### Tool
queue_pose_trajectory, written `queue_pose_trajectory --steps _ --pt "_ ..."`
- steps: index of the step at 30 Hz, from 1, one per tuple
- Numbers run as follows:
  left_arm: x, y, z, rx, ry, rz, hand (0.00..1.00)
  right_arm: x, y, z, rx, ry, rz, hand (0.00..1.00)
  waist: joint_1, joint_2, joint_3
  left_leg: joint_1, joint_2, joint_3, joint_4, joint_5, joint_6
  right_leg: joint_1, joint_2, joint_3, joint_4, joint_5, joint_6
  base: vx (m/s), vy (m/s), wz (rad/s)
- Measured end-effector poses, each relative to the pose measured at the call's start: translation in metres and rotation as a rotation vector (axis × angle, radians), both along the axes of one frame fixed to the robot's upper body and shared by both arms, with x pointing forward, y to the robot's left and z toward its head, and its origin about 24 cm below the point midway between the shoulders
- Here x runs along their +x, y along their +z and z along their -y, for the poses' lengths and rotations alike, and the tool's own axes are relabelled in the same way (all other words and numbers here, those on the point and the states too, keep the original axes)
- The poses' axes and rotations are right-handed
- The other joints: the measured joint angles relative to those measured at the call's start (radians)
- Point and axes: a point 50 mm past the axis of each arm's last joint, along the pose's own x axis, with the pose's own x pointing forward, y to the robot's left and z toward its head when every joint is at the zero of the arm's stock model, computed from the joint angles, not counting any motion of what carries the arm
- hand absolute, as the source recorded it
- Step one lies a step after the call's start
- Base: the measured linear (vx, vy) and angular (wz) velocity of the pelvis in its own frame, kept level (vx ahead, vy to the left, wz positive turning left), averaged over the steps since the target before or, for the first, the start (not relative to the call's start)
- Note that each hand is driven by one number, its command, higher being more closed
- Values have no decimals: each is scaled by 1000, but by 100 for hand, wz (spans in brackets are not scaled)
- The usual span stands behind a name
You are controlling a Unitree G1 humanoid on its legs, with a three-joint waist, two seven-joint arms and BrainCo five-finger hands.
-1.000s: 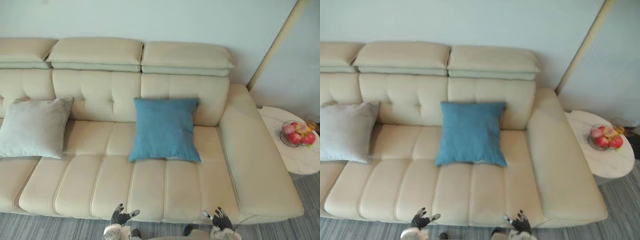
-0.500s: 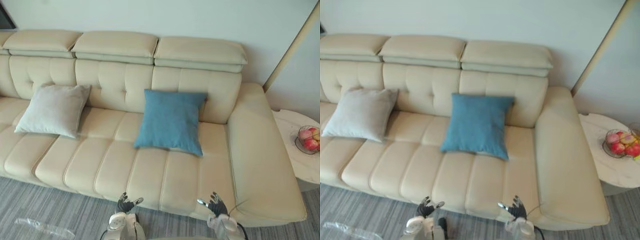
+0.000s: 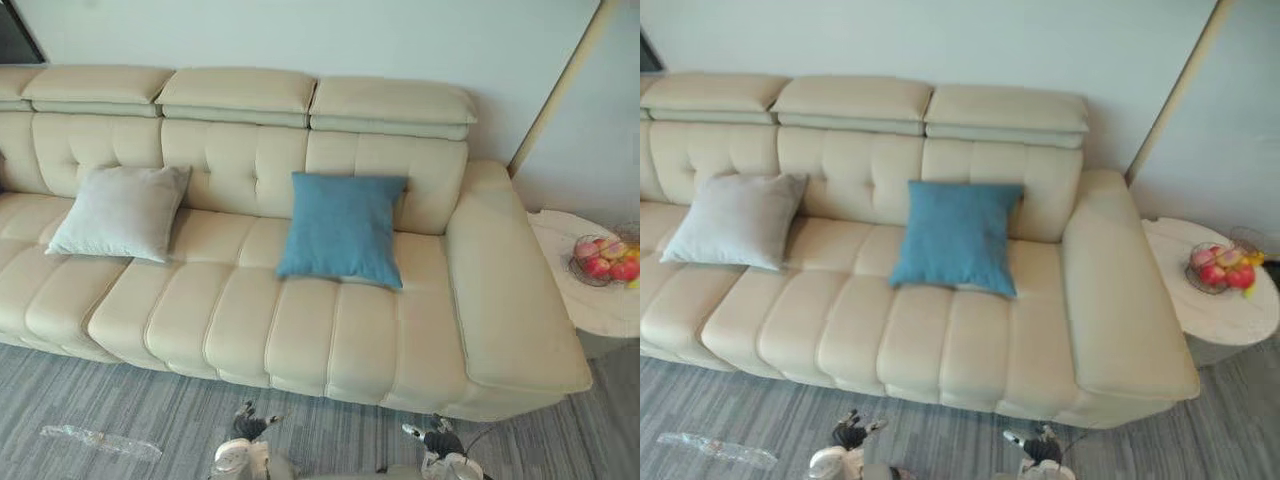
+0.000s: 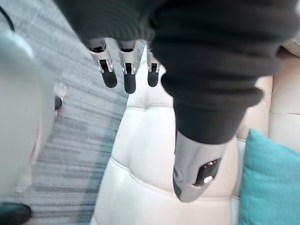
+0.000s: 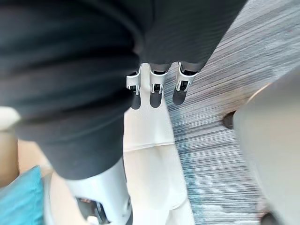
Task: Pick up cushions and gather them together orderly.
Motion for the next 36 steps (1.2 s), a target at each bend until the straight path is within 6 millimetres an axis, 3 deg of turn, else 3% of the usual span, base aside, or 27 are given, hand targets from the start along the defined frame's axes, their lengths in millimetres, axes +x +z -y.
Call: queue_pose_trajectory --steps 3,7,19,20,27,36 --pt "-13 -5 -2 5 -8 -49 0 -3 0 2 -2 -9 -5 0 -9 8 -19 12 -33 -19 -66 21 6 1 -15 -2 -44 21 6 29 100 3" --pt "-14 -6 0 10 -53 -63 0 -7 -2 5 -12 -1 -33 0 -23 7 -30 46 -45 -52 -117 71 23 37 -10 -31 -78 29 18 125 -5 20" --pt "-18 -7 -5 26 -64 -90 0 -8 -3 11 -38 40 -66 0 -26 -5 -29 84 -43 -74 -149 74 22 82 -1 -55 -111 21 4 63 -20 3" --pt "-15 -6 -9 27 -78 -86 0 -6 -1 16 -85 111 -83 0 -38 -14 -3 113 -45 -97 -217 110 19 80 0 -76 -94 6 15 0 0 0" --pt "-15 -6 -9 28 -79 -86 0 -7 -2 16 -84 112 -83 0 -41 -14 -2 113 -45 -95 -217 110 19 79 0 -75 -93 6 15 0 0 0" --pt "-11 -6 -8 36 -119 -83 0 -4 -1 17 -82 124 -78 0 -45 -13 18 154 -42 -22 -217 108 20 61 1 3 -57 4 18 -27 7 -24"
